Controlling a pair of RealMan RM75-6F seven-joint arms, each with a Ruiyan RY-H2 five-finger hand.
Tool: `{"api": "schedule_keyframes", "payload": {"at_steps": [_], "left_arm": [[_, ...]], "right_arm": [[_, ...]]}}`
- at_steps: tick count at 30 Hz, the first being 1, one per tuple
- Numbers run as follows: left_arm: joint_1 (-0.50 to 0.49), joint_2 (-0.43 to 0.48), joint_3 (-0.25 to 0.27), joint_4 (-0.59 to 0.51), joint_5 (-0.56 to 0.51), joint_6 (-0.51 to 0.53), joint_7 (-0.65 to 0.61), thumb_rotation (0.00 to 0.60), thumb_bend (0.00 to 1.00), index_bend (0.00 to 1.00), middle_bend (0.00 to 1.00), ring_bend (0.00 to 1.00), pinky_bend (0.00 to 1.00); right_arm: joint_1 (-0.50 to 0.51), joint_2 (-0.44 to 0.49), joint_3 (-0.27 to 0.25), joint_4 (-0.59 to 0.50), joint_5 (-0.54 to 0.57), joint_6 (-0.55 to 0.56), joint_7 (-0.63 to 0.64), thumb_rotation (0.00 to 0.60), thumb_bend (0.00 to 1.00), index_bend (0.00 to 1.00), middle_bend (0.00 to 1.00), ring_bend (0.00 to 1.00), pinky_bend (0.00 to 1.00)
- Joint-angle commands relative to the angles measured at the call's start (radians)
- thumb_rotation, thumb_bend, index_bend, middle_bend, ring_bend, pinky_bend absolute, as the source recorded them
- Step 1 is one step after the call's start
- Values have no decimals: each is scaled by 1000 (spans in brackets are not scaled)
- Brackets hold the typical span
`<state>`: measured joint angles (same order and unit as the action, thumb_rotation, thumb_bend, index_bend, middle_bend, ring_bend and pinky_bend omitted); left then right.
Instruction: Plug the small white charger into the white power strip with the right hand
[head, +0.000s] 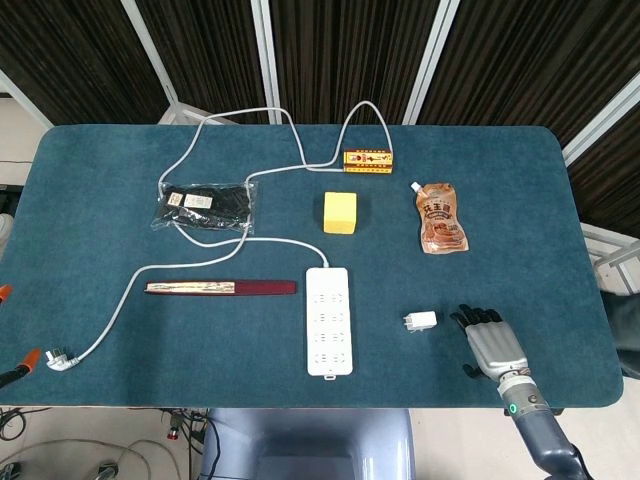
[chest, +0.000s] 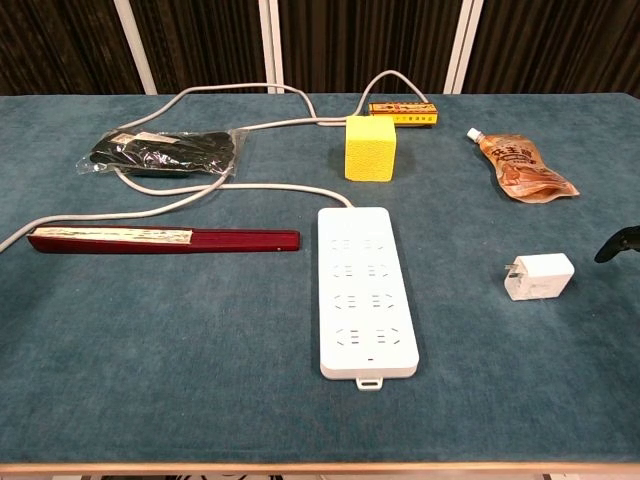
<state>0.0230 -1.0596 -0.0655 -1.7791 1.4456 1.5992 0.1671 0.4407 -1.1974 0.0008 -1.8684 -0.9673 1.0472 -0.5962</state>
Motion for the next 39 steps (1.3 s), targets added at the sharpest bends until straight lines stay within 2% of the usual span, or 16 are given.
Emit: {"api": "schedule_keyframes", "payload": {"at_steps": [1,23,39], "left_arm": [[0,0,0,0,0,0,-1,600,170,116,24,0,0],[-1,0,-2,0,-5,0,0,600,171,116,24,0,0],[-2,0,-3,0,-7,-1,-2,600,170,116,24,0,0]], "right_arm": [[8,-8,-5,1,8,0,-12,600,324,170,102,129,137],[51,-43,-28,-2,44,-2,-53,600,325,170,102,129,137],[65,-30,-47,-51,5,4,-47,600,325,170,102,129,137]]}}
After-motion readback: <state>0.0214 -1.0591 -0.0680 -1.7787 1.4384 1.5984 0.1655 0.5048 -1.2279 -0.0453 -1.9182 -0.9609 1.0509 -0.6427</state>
